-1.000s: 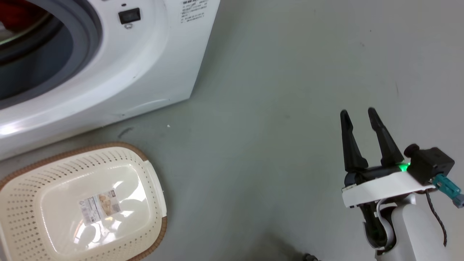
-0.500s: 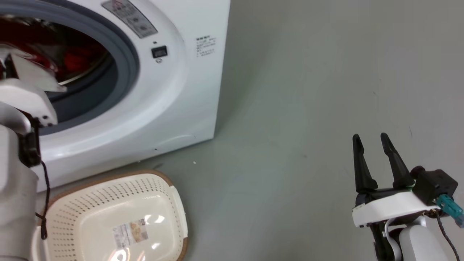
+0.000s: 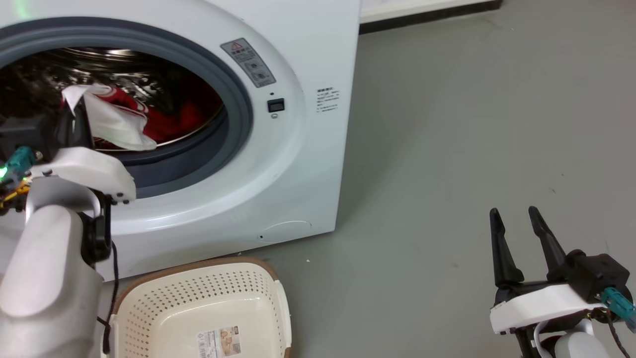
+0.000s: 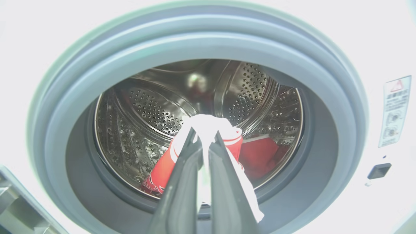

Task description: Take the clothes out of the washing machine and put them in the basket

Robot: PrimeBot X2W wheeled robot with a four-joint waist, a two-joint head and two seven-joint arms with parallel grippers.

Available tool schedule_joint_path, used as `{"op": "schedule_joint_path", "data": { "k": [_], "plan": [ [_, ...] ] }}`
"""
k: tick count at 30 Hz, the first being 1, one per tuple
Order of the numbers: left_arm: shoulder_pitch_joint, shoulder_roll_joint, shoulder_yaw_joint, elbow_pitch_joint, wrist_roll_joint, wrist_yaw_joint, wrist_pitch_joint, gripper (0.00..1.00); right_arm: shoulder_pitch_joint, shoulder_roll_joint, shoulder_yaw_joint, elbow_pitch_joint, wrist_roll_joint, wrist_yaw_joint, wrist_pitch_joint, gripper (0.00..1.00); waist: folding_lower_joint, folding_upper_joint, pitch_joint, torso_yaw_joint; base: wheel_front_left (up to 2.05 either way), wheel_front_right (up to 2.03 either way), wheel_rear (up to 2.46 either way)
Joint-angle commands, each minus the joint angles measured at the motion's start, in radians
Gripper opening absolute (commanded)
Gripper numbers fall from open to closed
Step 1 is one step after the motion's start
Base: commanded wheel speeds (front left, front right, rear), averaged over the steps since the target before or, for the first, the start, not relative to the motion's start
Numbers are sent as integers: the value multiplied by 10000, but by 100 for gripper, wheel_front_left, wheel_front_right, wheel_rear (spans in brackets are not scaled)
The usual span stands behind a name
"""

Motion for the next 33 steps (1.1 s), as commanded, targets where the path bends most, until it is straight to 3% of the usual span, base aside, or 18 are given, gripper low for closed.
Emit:
{"op": "schedule_joint_path", "data": {
  "k": [1, 7, 16, 23, 27, 33],
  "plan": [
    [375, -76, 14, -458, -86, 68, -6, 0, 197, -3, -29, -112, -89, -7, 69, 100, 3, -1, -202, 227, 0, 0, 0],
    [1411, -269, -17, -2216, -205, 358, 204, 0, 449, 0, -146, -390, -114, -7, 248, 100, 3, -1, -315, 597, 0, 0, 0],
    [3416, -552, -241, -5766, 46, 1205, 565, 0, 712, -2, -265, -764, -255, -7, 581, 100, 3, -1, -404, 1344, 0, 0, 0],
    [4522, -613, -356, -7743, 294, 1752, 920, 0, 772, -2, -206, -1044, -381, -7, 814, 100, 3, -1, -316, 1756, 0, 0, 0],
    [5290, -873, -424, -8105, 115, 2011, 1016, 0, 720, -2, -197, -1172, -421, -7, 894, 100, 3, -1, -79, 1913, 0, 0, 0],
    [6452, -1621, -728, -7053, -604, 2059, 813, 0, 480, -2, -154, -1256, -451, -7, 951, 100, 3, -1, 308, 1998, 0, 0, 0]
  ]
}}
